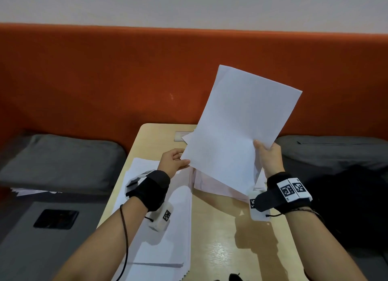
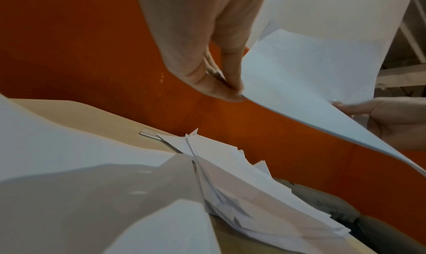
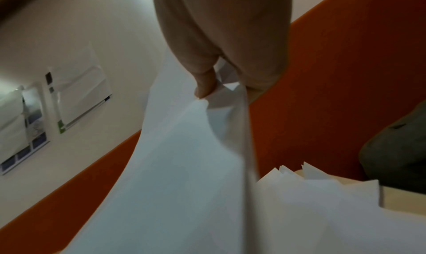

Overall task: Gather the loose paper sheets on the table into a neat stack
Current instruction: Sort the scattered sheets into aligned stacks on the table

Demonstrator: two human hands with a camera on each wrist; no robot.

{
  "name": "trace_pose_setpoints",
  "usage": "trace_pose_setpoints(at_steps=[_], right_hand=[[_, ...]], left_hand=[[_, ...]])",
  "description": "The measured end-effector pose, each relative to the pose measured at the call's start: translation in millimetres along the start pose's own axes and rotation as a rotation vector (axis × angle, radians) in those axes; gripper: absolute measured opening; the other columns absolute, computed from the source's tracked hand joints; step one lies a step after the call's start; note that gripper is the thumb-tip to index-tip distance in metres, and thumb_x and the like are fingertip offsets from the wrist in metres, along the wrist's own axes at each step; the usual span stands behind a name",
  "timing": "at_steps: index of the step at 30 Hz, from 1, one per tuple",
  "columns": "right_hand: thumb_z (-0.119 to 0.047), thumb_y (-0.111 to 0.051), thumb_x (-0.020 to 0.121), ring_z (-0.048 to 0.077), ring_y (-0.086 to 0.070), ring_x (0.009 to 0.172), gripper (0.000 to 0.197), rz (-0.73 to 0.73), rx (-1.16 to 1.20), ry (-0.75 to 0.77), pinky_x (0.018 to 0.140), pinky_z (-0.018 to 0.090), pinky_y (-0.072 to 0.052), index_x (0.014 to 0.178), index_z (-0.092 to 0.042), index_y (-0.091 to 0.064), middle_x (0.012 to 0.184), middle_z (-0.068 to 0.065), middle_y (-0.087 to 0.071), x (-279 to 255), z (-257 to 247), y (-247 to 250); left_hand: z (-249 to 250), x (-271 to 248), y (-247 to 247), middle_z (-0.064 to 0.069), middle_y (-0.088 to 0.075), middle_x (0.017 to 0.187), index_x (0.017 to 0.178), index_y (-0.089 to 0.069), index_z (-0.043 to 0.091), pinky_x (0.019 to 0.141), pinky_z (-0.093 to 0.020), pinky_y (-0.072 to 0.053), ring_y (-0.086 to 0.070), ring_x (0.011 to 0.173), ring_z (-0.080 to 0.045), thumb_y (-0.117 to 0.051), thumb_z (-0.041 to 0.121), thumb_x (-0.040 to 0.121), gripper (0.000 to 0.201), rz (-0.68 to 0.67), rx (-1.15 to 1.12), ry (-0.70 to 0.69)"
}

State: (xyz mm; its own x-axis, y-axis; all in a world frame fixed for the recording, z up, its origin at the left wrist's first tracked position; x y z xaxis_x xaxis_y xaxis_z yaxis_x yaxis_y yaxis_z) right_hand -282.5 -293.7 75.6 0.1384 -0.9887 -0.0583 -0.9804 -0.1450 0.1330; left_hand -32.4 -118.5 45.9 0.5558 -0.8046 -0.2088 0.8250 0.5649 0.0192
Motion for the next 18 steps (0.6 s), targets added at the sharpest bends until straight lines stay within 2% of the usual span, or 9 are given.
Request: trace_pose_setpoints(at_steps=[1, 3, 5, 6, 9, 12, 13, 16, 18], right_hand=[[-0.016, -0.06, 0.089, 0.026, -0.062, 0.107, 0.03, 0.004, 0.001, -0.002, 0.099, 0.046, -0.046, 0.117, -0.004, -0.061, 0.115, 0.011, -0.066, -0.9, -0.1, 0.7], [-0.016, -0.06, 0.09, 0.027, -0.061, 0.108, 0.031, 0.011, 0.008, -0.004, 0.099, 0.045, -0.046, 0.118, -0.004, -0.06, 0.116, 0.011, -0.065, -2.9, -0.1, 1.1], [-0.014, -0.059, 0.09, 0.027, -0.061, 0.108, 0.03, 0.013, 0.029, -0.005, 0.1, 0.043, -0.046, 0.118, -0.003, -0.059, 0.116, 0.011, -0.065, -5.7, -1.1, 0.8], [-0.013, -0.058, 0.091, 0.026, -0.061, 0.108, 0.029, 0.013, 0.043, -0.003, 0.099, 0.042, -0.046, 0.118, -0.002, -0.059, 0.116, 0.011, -0.064, -7.2, -2.0, 1.2], [-0.01, -0.055, 0.093, 0.023, -0.058, 0.107, 0.029, 0.015, 0.087, -0.018, 0.096, 0.036, -0.046, 0.12, -0.002, -0.057, 0.115, 0.009, -0.062, -11.2, -3.0, 6.5], [-0.011, -0.055, 0.093, 0.023, -0.058, 0.109, 0.032, 0.021, 0.137, -0.038, 0.096, 0.036, -0.046, 0.123, -0.001, -0.055, 0.12, 0.01, -0.062, -12.2, 0.0, 14.4], [-0.012, -0.056, 0.092, 0.023, -0.059, 0.11, 0.034, 0.022, 0.148, -0.043, 0.098, 0.037, -0.046, 0.124, -0.001, -0.055, 0.121, 0.01, -0.062, -12.6, 1.5, 16.2], [-0.013, -0.057, 0.092, 0.025, -0.059, 0.112, 0.034, 0.018, 0.171, -0.059, 0.101, 0.044, -0.044, 0.124, -0.002, -0.054, 0.123, 0.011, -0.061, -14.1, 3.5, 17.8], [-0.013, -0.057, 0.092, 0.025, -0.059, 0.112, 0.033, 0.012, 0.183, -0.062, 0.102, 0.046, -0.044, 0.123, -0.004, -0.055, 0.122, 0.01, -0.062, -14.9, 3.7, 16.8]], left_hand=[[1.2, -0.8, -2.0, -0.022, -0.06, 0.117, 0.12, -0.05, 0.001, 0.06, -0.012, -0.054, -0.061, 0.078, -0.015, -0.061, -0.012, 0.08, 0.044, -0.007, 0.017, -0.007], [6.3, -4.6, -9.9, -0.011, -0.058, 0.116, 0.126, -0.044, 0.006, 0.061, -0.009, -0.048, -0.058, 0.084, -0.014, -0.067, -0.007, 0.078, 0.055, -0.033, 0.118, -0.046], [10.4, -8.2, -16.9, -0.002, -0.055, 0.111, 0.127, -0.043, 0.006, 0.066, -0.009, -0.045, -0.055, 0.093, -0.014, -0.069, -0.003, 0.078, 0.057, -0.028, 0.179, -0.097], [11.9, -9.3, -18.3, -0.003, -0.057, 0.109, 0.126, -0.046, 0.004, 0.067, -0.011, -0.047, -0.056, 0.093, -0.016, -0.068, -0.002, 0.079, 0.052, -0.01, 0.159, -0.111], [17.6, -11.2, -17.2, -0.008, -0.061, 0.099, 0.119, -0.052, -0.004, 0.061, -0.011, -0.053, -0.062, 0.08, -0.016, -0.059, -0.004, 0.086, 0.033, 0.037, 0.019, -0.13], [24.1, -12.8, -17.4, -0.004, -0.064, 0.089, 0.116, -0.054, -0.007, 0.06, -0.012, -0.053, -0.067, 0.065, -0.001, -0.052, -0.003, 0.09, 0.026, 0.01, -0.069, -0.165], [26.4, -13.7, -18.1, -0.002, -0.065, 0.087, 0.116, -0.054, -0.007, 0.061, -0.013, -0.054, -0.067, 0.063, 0.0, -0.051, -0.002, 0.091, 0.025, -0.004, -0.076, -0.181], [33.4, -17.4, -18.2, -0.001, -0.065, 0.087, 0.119, -0.053, -0.002, 0.065, -0.016, -0.056, -0.067, 0.065, -0.001, -0.045, 0.0, 0.095, 0.026, -0.019, -0.118, -0.212], [39.3, -20.3, -15.1, -0.006, -0.065, 0.085, 0.121, -0.051, 0.009, 0.066, -0.02, -0.057, -0.067, 0.069, -0.004, -0.043, -0.001, 0.095, 0.028, -0.01, -0.135, -0.254]])
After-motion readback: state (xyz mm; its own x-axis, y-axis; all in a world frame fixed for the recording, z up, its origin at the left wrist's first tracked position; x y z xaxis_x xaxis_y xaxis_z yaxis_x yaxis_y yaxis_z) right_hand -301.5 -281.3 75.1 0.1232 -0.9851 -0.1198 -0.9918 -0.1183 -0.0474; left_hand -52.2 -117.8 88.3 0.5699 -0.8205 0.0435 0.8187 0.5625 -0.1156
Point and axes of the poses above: each hand's wrist, its own x-axis towards the middle knuckle, its own y-axis out of the back of the hand, z = x × y, the point moved 9 cm from there along x, towards the middle knuckle
